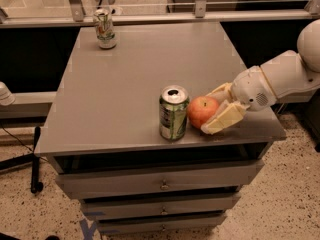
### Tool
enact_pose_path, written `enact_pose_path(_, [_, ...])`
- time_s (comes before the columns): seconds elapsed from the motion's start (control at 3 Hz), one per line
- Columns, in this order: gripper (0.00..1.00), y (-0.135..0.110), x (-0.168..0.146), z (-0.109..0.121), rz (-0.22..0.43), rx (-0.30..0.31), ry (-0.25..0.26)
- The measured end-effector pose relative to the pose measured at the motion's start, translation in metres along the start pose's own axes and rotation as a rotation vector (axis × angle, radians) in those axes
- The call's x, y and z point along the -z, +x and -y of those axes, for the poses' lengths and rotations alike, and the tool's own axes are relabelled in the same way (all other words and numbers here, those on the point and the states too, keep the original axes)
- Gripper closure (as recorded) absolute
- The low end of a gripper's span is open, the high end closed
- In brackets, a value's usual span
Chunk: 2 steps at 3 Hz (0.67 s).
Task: Move apple near green can
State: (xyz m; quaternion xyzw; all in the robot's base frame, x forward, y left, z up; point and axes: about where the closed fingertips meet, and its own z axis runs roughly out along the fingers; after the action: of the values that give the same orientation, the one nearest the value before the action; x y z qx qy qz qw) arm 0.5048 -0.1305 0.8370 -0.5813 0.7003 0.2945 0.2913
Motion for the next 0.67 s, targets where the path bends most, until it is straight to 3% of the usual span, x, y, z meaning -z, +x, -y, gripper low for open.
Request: enact_pose_path(0.67, [0.00,0.0094,-0.0061,-0.0048,0.029,-0.043,-0.029])
